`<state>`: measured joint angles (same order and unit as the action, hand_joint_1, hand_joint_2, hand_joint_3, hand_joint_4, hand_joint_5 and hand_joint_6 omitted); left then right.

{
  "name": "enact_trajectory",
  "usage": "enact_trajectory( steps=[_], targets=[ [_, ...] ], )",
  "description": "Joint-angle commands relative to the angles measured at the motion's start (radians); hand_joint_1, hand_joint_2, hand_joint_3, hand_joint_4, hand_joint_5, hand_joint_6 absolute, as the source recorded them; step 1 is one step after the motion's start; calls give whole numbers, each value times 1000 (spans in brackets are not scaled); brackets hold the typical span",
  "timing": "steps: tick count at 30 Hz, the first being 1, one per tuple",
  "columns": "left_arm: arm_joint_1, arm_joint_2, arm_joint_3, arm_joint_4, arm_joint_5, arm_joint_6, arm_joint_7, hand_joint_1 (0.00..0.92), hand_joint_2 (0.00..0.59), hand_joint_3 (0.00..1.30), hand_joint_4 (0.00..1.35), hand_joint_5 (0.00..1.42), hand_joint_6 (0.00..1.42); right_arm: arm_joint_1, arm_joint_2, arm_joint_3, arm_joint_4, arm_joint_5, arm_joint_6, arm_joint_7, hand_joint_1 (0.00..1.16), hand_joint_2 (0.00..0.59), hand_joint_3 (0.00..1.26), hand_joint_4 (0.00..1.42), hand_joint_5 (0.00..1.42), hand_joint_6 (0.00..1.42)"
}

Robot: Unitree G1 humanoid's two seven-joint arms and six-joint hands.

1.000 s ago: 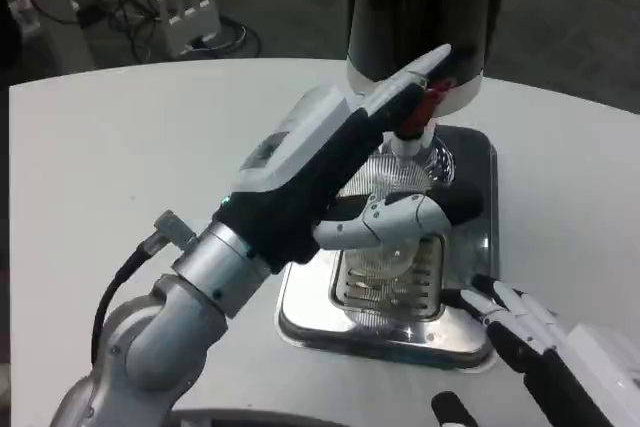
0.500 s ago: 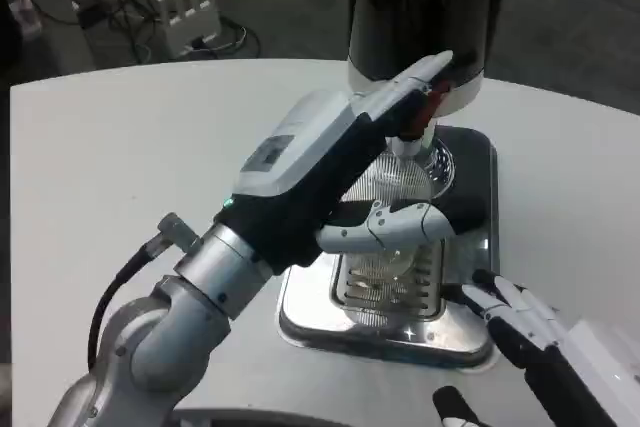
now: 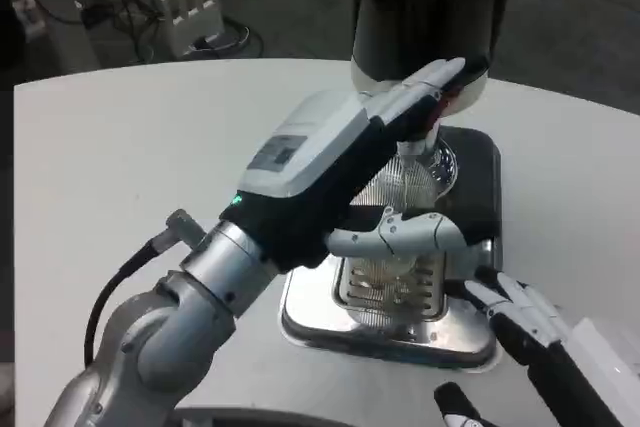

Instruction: Grasp the cup under the faucet to collect the drink, then remove the cup.

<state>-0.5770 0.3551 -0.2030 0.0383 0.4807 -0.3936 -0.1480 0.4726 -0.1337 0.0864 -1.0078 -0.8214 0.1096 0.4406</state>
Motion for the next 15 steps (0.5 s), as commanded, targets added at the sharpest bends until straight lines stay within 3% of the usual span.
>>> enact_trajectory(
  steps=[1, 4, 6, 9, 12, 15],
  targets=[
    [15, 11, -26, -4, 30, 9, -17, 0, 92, 97, 69, 161, 105, 10, 0, -2, 4, 9, -3, -16, 509, 485, 133, 11, 0, 0],
    [22, 9, -19, -3, 12, 16, -17, 0, 93, 101, 73, 162, 105, 5, 7, 0, 26, 21, -6, -35, 513, 485, 133, 14, 0, 0],
    [26, 9, -15, -3, 1, 19, -18, 0, 93, 103, 74, 162, 105, 0, 31, -7, 85, 60, -32, -115, 560, 462, 133, 20, 0, 0],
    [30, 10, -10, -2, -12, 21, -20, 0, 95, 104, 76, 165, 105, -21, 72, -21, 197, 128, -78, -252, 650, 363, 125, 61, 0, 0],
    [32, 12, -11, -3, -15, 22, -20, 0, 97, 105, 77, 169, 105, -43, 105, -22, 287, 170, -134, -387, 729, 308, 124, 89, 31, 52],
    [30, 12, -10, -9, -18, 26, -21, 0, 98, 105, 77, 171, 105, -79, 139, -26, 396, 249, -169, -475, 784, 271, 117, 106, 55, 116]
  ],
)
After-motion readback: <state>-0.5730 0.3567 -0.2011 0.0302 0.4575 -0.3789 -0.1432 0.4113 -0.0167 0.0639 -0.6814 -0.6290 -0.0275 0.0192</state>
